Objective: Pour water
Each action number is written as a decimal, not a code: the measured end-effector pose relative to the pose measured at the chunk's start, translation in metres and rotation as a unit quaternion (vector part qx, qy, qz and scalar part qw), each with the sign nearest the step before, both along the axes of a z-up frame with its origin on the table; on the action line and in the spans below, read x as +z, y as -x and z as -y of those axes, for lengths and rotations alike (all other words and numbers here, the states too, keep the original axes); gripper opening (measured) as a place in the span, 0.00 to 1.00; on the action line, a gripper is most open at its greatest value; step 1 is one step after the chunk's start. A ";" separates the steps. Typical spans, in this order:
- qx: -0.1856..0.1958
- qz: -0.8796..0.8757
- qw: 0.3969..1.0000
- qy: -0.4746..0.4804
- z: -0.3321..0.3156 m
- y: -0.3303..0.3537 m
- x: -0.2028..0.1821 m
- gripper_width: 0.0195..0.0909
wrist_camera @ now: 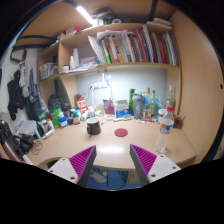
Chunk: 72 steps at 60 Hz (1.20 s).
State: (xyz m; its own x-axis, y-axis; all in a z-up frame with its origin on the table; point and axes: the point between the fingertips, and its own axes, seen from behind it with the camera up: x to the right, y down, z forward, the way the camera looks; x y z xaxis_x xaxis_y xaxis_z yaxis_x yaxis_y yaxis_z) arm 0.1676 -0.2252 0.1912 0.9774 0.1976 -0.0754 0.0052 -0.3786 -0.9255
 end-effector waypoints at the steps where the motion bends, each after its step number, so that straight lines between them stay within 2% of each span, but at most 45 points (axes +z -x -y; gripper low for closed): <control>1: 0.002 0.001 1.000 -0.002 -0.002 0.002 0.002 0.77; 17: -0.012 0.000 1.000 -0.026 -0.023 0.030 0.017 0.77; 25: -0.034 -0.002 0.999 -0.029 -0.029 0.019 0.009 0.76; 39: -0.083 0.020 0.996 -0.030 -0.051 -0.057 -0.014 0.76; 48: -0.117 0.014 0.992 -0.046 -0.093 -0.128 -0.034 0.76; 55: -0.136 0.020 0.989 -0.052 -0.138 -0.182 -0.065 0.77; 63: -0.138 0.011 0.989 -0.056 -0.184 -0.215 -0.097 0.76; 72: -0.119 0.019 0.990 -0.076 -0.228 -0.220 -0.118 0.76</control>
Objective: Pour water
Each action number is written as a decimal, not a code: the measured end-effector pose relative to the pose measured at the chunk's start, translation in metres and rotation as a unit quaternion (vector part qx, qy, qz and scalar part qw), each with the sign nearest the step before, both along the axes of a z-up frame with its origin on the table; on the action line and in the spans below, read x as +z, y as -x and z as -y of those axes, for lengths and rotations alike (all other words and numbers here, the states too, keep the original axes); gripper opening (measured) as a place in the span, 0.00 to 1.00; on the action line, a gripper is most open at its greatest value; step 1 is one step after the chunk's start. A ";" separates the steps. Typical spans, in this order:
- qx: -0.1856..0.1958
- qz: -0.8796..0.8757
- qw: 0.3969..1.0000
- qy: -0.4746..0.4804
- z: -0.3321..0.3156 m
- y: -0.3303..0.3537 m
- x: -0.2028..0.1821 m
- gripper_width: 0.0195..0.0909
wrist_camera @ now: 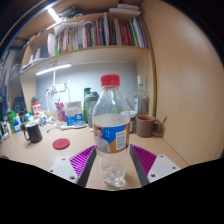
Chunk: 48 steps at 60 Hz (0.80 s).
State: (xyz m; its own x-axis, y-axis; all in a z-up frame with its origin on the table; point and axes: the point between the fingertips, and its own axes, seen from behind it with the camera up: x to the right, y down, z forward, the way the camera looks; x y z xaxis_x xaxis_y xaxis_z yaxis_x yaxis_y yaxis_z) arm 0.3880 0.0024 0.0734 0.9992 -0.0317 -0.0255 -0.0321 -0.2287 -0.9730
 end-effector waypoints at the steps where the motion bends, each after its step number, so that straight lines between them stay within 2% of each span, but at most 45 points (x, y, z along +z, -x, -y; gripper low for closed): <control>1: 0.002 0.002 1.000 -0.001 -0.004 0.000 -0.002 0.76; 4: 0.009 0.000 1.000 -0.008 -0.014 0.003 -0.005 0.73; 5: 0.010 -0.001 1.000 -0.010 -0.017 0.004 -0.005 0.62; 7: 0.005 -0.001 1.000 -0.012 -0.021 0.002 -0.006 0.47; 8: 0.001 -0.001 1.000 -0.010 -0.025 0.000 -0.007 0.43; 20: -0.040 -0.003 0.999 -0.005 -0.029 -0.004 -0.008 0.35; 27: -0.037 -0.002 0.999 0.026 -0.033 0.006 -0.008 0.27; 33: -0.034 0.019 0.999 0.036 -0.040 0.018 0.017 0.23; 40: 0.009 0.093 0.994 0.049 -0.061 0.052 0.058 0.23; 48: 0.064 0.279 0.958 0.029 -0.104 0.100 0.111 0.23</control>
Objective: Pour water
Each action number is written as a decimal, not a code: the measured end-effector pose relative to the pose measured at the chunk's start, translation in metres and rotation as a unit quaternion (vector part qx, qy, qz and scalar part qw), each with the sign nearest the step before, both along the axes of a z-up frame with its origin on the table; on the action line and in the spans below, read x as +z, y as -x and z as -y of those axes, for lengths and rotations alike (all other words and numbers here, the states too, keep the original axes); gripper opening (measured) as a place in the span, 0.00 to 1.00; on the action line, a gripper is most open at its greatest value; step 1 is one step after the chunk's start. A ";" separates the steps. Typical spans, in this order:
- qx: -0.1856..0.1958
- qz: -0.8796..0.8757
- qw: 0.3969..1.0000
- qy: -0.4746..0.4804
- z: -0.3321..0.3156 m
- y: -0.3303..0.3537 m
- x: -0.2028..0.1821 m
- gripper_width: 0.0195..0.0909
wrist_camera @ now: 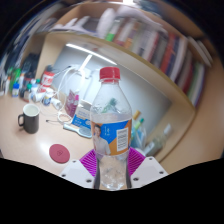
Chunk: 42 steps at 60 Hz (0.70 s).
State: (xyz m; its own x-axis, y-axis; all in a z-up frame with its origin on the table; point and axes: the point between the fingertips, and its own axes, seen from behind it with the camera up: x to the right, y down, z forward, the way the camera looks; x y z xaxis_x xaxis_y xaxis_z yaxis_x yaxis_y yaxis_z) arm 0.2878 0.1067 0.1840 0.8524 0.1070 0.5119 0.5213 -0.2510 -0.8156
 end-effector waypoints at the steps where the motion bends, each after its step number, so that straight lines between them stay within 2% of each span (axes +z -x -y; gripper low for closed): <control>1: 0.014 0.023 1.000 0.000 -0.010 0.008 0.004 0.23; 7: 0.060 0.190 0.980 -0.003 -0.045 0.066 0.014 0.23; 12: 0.109 0.342 0.933 -0.012 -0.074 0.112 0.008 0.23; 26: 0.194 0.649 0.734 -0.047 -0.124 0.193 -0.005 0.23; 33: 0.204 0.718 0.663 -0.056 -0.132 0.210 0.003 0.22; 42: 0.211 0.750 0.623 -0.066 -0.134 0.225 0.007 0.23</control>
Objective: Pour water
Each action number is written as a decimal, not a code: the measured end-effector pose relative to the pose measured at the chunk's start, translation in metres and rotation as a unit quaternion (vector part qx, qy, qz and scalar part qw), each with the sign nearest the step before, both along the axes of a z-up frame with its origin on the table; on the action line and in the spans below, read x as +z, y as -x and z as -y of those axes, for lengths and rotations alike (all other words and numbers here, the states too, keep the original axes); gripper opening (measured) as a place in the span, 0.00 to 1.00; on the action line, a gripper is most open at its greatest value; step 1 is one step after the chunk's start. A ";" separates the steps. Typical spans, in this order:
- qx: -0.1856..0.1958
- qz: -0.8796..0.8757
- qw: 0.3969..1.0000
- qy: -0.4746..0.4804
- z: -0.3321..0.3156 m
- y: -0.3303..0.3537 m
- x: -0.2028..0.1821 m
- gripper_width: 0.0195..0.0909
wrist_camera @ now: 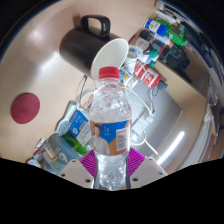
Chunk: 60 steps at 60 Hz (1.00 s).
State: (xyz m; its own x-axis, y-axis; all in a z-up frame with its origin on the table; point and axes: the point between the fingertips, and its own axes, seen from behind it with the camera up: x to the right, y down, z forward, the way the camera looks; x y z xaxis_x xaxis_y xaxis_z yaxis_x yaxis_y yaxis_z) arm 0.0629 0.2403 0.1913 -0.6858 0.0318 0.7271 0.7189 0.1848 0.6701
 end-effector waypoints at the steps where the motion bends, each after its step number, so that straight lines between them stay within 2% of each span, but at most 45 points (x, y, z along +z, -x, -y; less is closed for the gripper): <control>1: 0.001 0.002 1.000 0.002 0.000 0.000 0.000 0.23; 13: 0.006 -0.031 1.000 0.004 -0.002 0.002 0.003 0.23; 16: -0.007 -0.087 0.996 0.007 -0.005 -0.004 0.011 0.23; 21: -0.062 -0.255 0.965 0.025 -0.013 -0.023 0.020 0.22; 26: -0.124 -0.497 0.855 0.079 -0.009 -0.037 0.008 0.23; 30: -0.167 -0.665 0.722 0.094 -0.003 -0.057 -0.001 0.23; 31: -0.177 -0.698 0.687 0.099 0.000 -0.060 -0.003 0.17; 32: -0.185 -0.727 0.652 0.106 -0.001 -0.065 -0.006 0.23; 33: -0.190 -0.757 0.615 0.111 0.002 -0.067 -0.009 0.23; 36: -0.188 -0.832 0.508 0.124 0.009 -0.068 -0.016 0.23; 39: -0.174 -0.878 0.431 0.117 0.021 -0.067 -0.031 0.23; 43: -0.169 -0.890 0.409 0.110 0.021 -0.083 -0.035 0.23; 49: -0.154 -0.903 0.383 0.121 0.031 -0.080 -0.066 0.24; 60: -0.130 -0.900 0.391 0.139 0.041 -0.072 -0.100 0.26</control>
